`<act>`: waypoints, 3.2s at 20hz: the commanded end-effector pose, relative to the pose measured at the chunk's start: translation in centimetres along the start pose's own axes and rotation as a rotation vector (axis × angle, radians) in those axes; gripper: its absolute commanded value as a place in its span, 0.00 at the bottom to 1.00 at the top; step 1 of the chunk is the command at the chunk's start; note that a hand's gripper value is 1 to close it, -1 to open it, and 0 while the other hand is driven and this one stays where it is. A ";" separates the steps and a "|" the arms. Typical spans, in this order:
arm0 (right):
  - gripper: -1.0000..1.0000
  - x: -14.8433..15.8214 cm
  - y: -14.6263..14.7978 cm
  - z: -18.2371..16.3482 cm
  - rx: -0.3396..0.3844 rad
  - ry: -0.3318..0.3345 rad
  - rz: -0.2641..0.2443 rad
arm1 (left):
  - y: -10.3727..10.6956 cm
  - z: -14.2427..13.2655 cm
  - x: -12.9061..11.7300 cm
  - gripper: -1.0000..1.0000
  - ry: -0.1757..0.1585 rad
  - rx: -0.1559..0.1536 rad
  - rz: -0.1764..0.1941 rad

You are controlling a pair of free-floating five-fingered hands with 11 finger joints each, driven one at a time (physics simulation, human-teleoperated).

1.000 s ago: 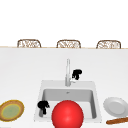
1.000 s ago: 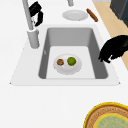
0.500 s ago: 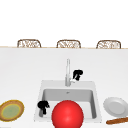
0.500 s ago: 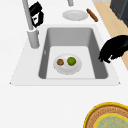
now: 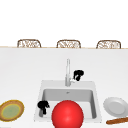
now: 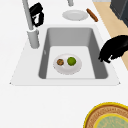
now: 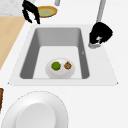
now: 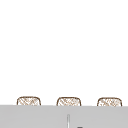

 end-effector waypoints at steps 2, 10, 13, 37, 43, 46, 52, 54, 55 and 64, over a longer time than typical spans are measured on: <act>1.00 -1.4 2.8 -0.5 0.042 -0.024 -0.022 | 0.0 0.0 0.0 0.50 0.000 0.000 0.000; 1.00 -1.3 2.3 -0.3 -0.003 -0.039 -0.023 | 0.0 0.0 0.0 0.50 0.000 0.000 0.000; 1.00 -0.7 0.9 0.3 -0.034 -0.021 -0.040 | 0.0 0.0 0.0 0.50 0.000 0.000 0.000; 0.00 -1.8 -3.8 8.0 -0.031 0.176 -0.014 | 0.0 0.0 0.0 0.50 0.000 0.000 0.000; 0.00 -1.3 -2.6 11.6 -0.006 0.200 -0.009 | 0.0 0.0 0.0 0.50 0.000 0.000 0.000; 0.00 -0.9 -1.9 13.4 0.004 0.213 0.000 | 0.0 0.0 0.0 0.50 0.000 0.000 0.000; 0.00 0.9 0.0 17.0 0.033 0.233 0.032 | 0.0 0.0 0.0 0.50 0.000 0.000 0.000; 0.00 1.6 0.5 18.0 0.035 0.234 0.048 | 0.0 0.0 0.0 0.50 0.000 0.000 0.000; 0.00 2.0 0.7 18.6 0.038 0.235 0.050 | 0.0 0.0 0.0 0.50 0.000 0.000 0.000; 0.00 5.2 3.5 24.3 0.103 0.249 0.051 | 0.0 0.0 0.0 0.50 0.000 0.000 0.000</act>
